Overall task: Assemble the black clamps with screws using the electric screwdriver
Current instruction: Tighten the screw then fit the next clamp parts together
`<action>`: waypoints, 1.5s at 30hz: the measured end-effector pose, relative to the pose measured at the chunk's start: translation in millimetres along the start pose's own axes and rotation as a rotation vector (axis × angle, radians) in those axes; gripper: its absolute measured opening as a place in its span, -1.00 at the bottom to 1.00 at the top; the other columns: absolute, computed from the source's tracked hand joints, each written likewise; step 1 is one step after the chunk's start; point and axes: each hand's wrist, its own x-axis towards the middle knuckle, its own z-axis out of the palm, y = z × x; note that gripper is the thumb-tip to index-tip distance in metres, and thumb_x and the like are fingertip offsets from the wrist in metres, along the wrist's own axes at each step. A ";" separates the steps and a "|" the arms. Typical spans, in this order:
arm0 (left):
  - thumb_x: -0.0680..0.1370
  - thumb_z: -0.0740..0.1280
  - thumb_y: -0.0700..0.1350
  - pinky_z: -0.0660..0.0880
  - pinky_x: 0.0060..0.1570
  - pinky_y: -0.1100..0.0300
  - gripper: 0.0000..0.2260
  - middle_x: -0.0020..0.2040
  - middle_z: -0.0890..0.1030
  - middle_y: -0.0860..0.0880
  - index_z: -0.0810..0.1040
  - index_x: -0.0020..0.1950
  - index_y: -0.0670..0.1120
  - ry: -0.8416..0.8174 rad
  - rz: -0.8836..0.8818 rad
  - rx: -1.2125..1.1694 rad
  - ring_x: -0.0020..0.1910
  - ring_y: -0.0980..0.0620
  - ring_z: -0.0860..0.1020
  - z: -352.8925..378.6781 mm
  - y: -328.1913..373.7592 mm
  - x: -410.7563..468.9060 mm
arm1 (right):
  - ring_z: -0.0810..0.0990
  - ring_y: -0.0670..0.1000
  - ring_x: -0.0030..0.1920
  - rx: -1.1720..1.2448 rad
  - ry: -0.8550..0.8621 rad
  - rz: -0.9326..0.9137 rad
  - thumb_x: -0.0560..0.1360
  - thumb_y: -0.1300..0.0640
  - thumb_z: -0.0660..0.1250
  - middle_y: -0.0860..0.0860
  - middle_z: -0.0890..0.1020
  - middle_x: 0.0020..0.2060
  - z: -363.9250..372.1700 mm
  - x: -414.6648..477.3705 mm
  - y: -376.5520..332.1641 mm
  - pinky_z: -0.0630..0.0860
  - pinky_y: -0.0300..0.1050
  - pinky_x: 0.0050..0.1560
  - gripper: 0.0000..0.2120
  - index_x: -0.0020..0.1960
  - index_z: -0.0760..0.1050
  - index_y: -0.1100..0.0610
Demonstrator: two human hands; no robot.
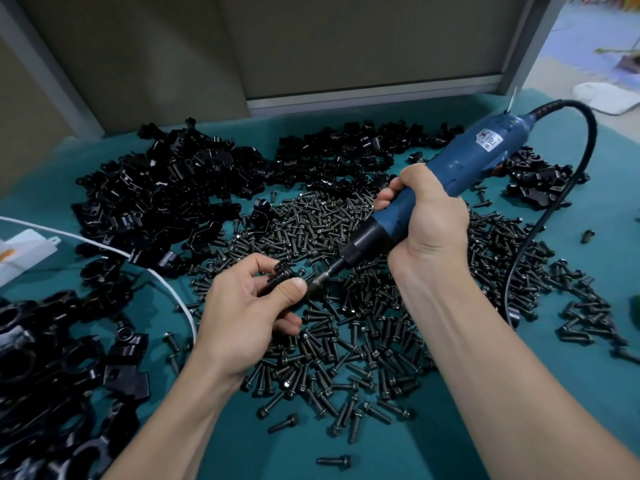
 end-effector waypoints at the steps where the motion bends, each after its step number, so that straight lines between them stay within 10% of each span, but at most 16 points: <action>1: 0.53 0.51 -0.24 0.59 -0.42 0.20 -0.86 -0.23 0.72 -0.14 0.56 -0.02 -0.16 0.000 0.002 -0.010 -0.42 -0.12 0.65 -0.2 0.6 0.3 | 0.53 0.01 -0.45 0.007 0.013 0.007 0.46 0.41 0.36 0.05 0.55 -0.41 0.1 -0.1 -0.5 0.50 -0.15 -0.39 -0.80 0.00 0.42 0.23; 13: 0.44 0.44 0.03 0.57 -0.46 0.26 -0.73 -0.03 0.74 -0.27 0.71 -0.06 -0.17 -0.213 -0.141 -0.233 -0.41 -0.03 0.62 -2.9 10.5 3.9 | 0.48 -0.02 -0.39 0.187 -0.124 0.068 0.52 0.34 0.23 0.03 0.53 -0.32 -1.6 -2.2 -23.8 0.48 -0.17 -0.32 -0.86 0.03 0.48 0.18; 21: 0.47 0.35 0.18 0.30 -0.58 0.32 -0.60 -0.30 0.68 -0.20 0.64 -0.05 -0.17 -0.225 -0.119 -0.007 -0.57 0.06 0.40 -2.1 12.0 2.8 | 0.46 -0.01 -0.40 0.066 -0.233 -0.057 0.49 0.37 0.25 0.06 0.52 -0.34 5.9 -3.3 -30.7 0.47 -0.15 -0.36 -0.86 -0.01 0.49 0.19; 28: 0.44 0.40 0.09 0.29 -0.55 0.46 -0.66 -0.42 0.58 0.03 0.65 -0.08 -0.20 -0.208 -0.092 -0.071 -0.58 0.21 0.41 1.3 11.9 1.1 | 0.48 -0.01 -0.42 0.018 -0.244 -0.037 0.46 0.36 0.29 0.06 0.53 -0.34 6.0 -2.9 -27.8 0.48 -0.15 -0.38 -0.87 -0.03 0.50 0.19; 35: 0.51 0.53 0.12 0.43 -0.24 0.10 -0.84 -0.29 0.63 -0.06 0.72 -0.12 0.05 -0.200 -0.023 0.025 -0.30 -0.01 0.49 -2.1 -1.6 0.3 | 0.48 -0.02 -0.43 -0.019 -0.223 -0.052 0.46 0.35 0.31 0.05 0.53 -0.36 4.8 -7.4 -17.6 0.48 -0.16 -0.39 -0.88 -0.07 0.48 0.17; 45: 0.44 0.46 0.07 0.42 -0.31 0.26 -0.73 -0.17 0.68 -0.26 0.68 -0.09 -0.13 -0.120 -0.044 -0.052 -0.26 -0.01 0.51 2.0 -4.8 -1.1 | 0.47 -0.02 -0.47 -0.022 -0.257 -0.084 0.49 0.38 0.27 0.02 0.52 -0.42 7.5 -8.8 -17.4 0.47 -0.16 -0.41 -0.87 -0.12 0.42 0.17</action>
